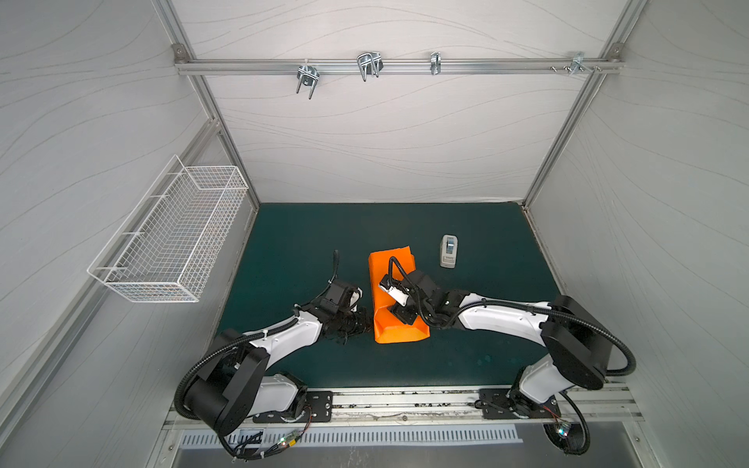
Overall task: Wrap a gift box in wrapping paper
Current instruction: Fold the wrapping paper for the gift box.
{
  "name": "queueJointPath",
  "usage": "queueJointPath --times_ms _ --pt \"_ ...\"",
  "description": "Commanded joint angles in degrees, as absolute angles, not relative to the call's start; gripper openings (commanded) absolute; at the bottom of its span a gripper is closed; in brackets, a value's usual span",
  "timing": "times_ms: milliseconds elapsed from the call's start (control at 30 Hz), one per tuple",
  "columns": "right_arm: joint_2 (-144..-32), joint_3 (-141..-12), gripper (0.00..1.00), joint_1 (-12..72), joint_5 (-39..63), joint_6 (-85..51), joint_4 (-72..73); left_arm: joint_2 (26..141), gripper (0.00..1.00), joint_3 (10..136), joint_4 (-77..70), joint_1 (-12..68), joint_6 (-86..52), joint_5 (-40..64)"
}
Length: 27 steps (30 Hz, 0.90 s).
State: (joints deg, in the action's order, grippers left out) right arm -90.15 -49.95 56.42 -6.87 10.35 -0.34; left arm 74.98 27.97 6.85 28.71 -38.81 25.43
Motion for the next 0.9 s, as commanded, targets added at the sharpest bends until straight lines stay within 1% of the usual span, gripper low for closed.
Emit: queueJointPath --times_ms 0,233,433,867 --pt "-92.0 -47.6 0.63 56.8 -6.1 9.9 -6.2 76.2 0.21 30.6 3.0 29.1 -39.7 25.7" --pt "-92.5 -47.8 0.63 57.1 -5.9 8.2 -6.5 76.4 0.20 32.1 2.5 31.6 -39.5 26.1" --pt "-92.6 -47.5 0.63 57.1 -6.0 7.9 -6.2 75.1 0.21 32.0 3.7 32.1 -39.6 24.4" --pt "-92.1 -47.3 0.61 57.4 -5.7 7.7 -6.4 78.5 0.21 33.3 1.8 32.6 -40.7 24.5"
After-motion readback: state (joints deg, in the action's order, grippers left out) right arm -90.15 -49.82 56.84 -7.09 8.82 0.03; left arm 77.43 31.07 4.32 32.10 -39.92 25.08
